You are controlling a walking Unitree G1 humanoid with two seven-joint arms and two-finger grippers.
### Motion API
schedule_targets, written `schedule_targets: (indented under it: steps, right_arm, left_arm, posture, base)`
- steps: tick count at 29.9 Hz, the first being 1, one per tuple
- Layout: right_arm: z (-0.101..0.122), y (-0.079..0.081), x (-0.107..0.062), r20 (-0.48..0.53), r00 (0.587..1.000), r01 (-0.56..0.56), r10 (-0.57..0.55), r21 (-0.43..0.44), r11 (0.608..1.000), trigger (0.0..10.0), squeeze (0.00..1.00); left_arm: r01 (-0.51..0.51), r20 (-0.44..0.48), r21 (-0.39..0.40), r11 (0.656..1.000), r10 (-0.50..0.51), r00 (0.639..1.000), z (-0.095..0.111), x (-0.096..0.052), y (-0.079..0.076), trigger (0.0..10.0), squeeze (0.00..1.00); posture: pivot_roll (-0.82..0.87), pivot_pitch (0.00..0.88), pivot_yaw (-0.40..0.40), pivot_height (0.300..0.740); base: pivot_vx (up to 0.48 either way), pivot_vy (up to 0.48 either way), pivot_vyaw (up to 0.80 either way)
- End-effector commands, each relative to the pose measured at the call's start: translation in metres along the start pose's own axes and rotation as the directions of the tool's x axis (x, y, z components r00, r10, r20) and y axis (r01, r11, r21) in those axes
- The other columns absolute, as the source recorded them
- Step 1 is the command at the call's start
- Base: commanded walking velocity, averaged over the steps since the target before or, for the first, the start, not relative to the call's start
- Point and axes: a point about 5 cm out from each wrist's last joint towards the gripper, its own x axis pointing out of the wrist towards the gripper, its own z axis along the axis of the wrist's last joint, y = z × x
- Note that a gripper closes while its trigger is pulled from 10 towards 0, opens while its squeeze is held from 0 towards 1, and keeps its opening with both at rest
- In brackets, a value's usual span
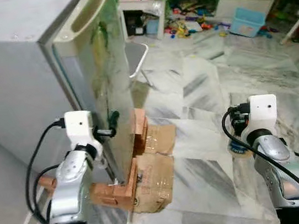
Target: Restocking fridge
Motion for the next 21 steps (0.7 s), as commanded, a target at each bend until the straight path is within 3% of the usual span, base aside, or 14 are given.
schedule_targets:
  steps: [1,2,3,4,5,6,8,11,12,17,21]
  right_arm:
    - [0.006,-0.011,-0.004,0.022,0.998,0.057,-0.057,0.014,0.998,10.0,0.0]
    - [0.005,-0.013,-0.005,0.017,0.997,0.071,-0.072,0.013,0.997,10.0,0.0]
    - [0.005,-0.013,-0.005,0.017,0.997,0.071,-0.072,0.013,0.997,10.0,0.0]
    - [0.002,-0.019,-0.011,0.005,0.994,0.112,-0.112,0.026,0.993,10.0,0.0]
    - [0.0,-0.023,-0.014,0.002,0.991,0.133,-0.133,0.02,0.991,10.0,0.0]
    - [0.0,-0.023,-0.014,0.002,0.991,0.133,-0.133,0.02,0.991,10.0,0.0]
    - [-0.001,-0.027,-0.021,0.007,0.987,0.161,-0.161,0.009,0.987,10.0,0.0]
    - [0.0,-0.029,-0.022,0.014,0.984,0.175,-0.176,0.008,0.984,10.0,0.0]
    - [0.002,-0.029,-0.023,0.027,0.983,0.182,-0.182,0.004,0.983,10.0,0.0]
    - [0.003,-0.025,-0.022,0.03,0.985,0.171,-0.171,0.006,0.985,10.0,0.0]
    - [0.005,-0.02,-0.017,0.034,0.987,0.154,-0.155,0.011,0.988,10.0,0.0]
  left_arm:
    - [0.216,0.103,0.064,0.974,-0.221,0.97,0.033,0.018,-0.044,10.0,0.0]
    - [0.27,0.103,0.066,0.961,-0.276,0.956,0.036,0.02,-0.054,10.0,0.0]
    - [0.27,0.103,0.066,0.961,-0.276,0.956,0.036,0.02,-0.054,10.0,0.0]
    - [0.435,0.102,0.09,0.896,-0.442,0.891,0.045,0.02,-0.089,10.0,0.0]
    - [0.486,0.103,0.117,0.866,-0.497,0.862,0.048,0.019,-0.104,10.0,0.0]
    - [0.486,0.103,0.117,0.866,-0.497,0.862,0.048,0.019,-0.104,10.0,0.0]
    - [0.51,0.106,0.145,0.848,-0.525,0.844,0.046,0.019,-0.119,10.0,0.0]
    - [0.465,0.09,0.154,0.872,-0.481,0.872,0.036,0.018,-0.113,10.0,0.0]
    - [0.412,0.085,0.147,0.899,-0.427,0.9,0.032,0.016,-0.103,10.0,0.0]
    - [0.281,0.094,0.138,0.95,-0.295,0.951,0.028,0.013,-0.076,10.0,0.0]
    - [0.219,0.112,0.125,0.968,-0.234,0.966,0.027,0.009,-0.061,10.0,0.0]
  posture:
    - [0.04,0.043,-0.057,0.74]
    - [0.04,0.041,-0.056,0.74]
    - [0.04,0.041,-0.056,0.74]
    - [0.03,0.044,-0.053,0.74]
    - [0.03,0.045,-0.049,0.74]
    - [0.03,0.045,-0.049,0.74]
    - [0.02,0.041,-0.039,0.74]
    - [0.02,0.042,-0.036,0.74]
    - [0.02,0.043,-0.035,0.74]
    - [0.03,0.043,-0.044,0.74]
    - [0.04,0.047,-0.056,0.74]
  base:
    - [0.0,0.0,0.0]
    - [0.0,0.0,0.0]
    - [0.0,0.0,0.0]
    - [0.0,0.0,0.0]
    - [0.0,0.0,0.0]
    - [0.0,0.0,0.0]
    - [0.0,0.0,0.0]
    - [0.0,0.0,0.0]
    - [0.0,0.0,0.0]
    - [0.0,0.0,0.0]
    - [0.0,0.0,0.0]
